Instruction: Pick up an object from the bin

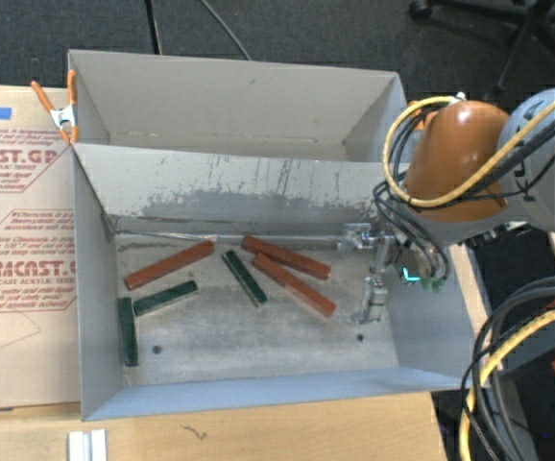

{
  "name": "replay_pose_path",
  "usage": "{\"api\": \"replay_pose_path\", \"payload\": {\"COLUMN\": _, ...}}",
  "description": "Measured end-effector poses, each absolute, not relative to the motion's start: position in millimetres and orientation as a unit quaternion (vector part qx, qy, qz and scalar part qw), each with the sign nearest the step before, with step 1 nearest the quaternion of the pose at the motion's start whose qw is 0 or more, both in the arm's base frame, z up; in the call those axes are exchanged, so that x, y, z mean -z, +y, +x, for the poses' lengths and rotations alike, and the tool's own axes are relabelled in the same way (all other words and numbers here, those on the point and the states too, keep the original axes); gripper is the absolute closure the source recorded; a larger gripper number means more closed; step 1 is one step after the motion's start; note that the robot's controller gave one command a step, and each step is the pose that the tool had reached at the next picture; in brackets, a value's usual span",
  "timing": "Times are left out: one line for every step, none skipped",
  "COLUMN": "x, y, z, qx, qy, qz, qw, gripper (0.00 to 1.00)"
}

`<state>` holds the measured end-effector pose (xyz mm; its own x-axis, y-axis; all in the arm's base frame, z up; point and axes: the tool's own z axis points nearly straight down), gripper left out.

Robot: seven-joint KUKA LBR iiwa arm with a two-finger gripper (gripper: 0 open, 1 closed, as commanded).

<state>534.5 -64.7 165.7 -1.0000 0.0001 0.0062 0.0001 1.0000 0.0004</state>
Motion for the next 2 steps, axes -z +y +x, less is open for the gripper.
{"api": "replay_pose_path", "payload": {"x": -66.6, "y": -67.0, "z": 544.1, "qx": 0.001, "qy": -0.999, "qz": -0.041, "qw": -0.001, "gripper": 0.0}}
{"api": "replay_pose_path", "payload": {"x": -71.2, "y": -67.6, "z": 546.1, "qx": 0.0, "qy": -0.999, "qz": -0.04, "qw": -0.003, "gripper": 1.0}}
